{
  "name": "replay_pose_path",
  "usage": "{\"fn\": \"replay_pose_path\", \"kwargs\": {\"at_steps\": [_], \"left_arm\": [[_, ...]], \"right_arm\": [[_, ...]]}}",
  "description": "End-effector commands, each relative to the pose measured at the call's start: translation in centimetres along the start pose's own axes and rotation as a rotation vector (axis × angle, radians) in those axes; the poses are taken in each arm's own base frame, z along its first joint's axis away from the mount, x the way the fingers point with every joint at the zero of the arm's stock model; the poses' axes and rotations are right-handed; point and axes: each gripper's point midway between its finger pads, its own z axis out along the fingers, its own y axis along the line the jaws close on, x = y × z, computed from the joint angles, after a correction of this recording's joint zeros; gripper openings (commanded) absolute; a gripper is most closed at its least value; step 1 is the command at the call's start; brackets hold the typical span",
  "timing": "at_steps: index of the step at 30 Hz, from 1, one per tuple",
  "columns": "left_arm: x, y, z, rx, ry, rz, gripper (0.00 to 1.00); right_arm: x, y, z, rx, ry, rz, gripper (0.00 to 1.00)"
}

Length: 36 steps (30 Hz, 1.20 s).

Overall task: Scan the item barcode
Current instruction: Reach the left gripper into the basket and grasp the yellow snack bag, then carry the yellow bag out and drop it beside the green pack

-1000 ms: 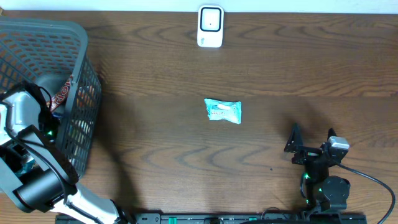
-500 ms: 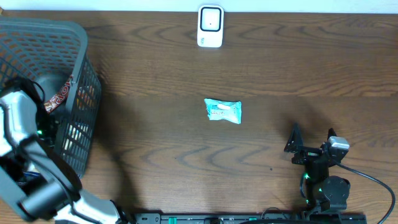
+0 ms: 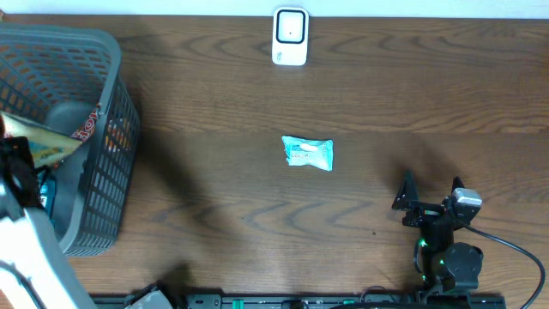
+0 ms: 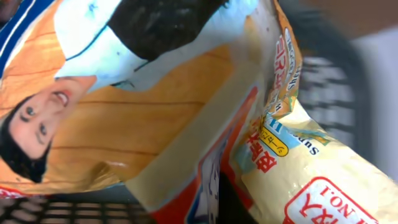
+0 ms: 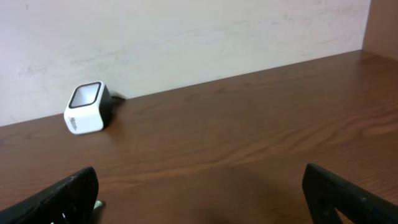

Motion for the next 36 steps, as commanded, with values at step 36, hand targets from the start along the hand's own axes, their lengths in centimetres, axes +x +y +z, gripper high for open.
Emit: {"fn": "replay_pose_path", "kwargs": {"at_steps": [36], "left_arm": [[34.8,-3.3,-6.7,0.444,0.77,1.189,0.07]], "right_arm": [[-0.1,-0.2,0.0,0.012,-0.005,-0.014,0.99]]}}
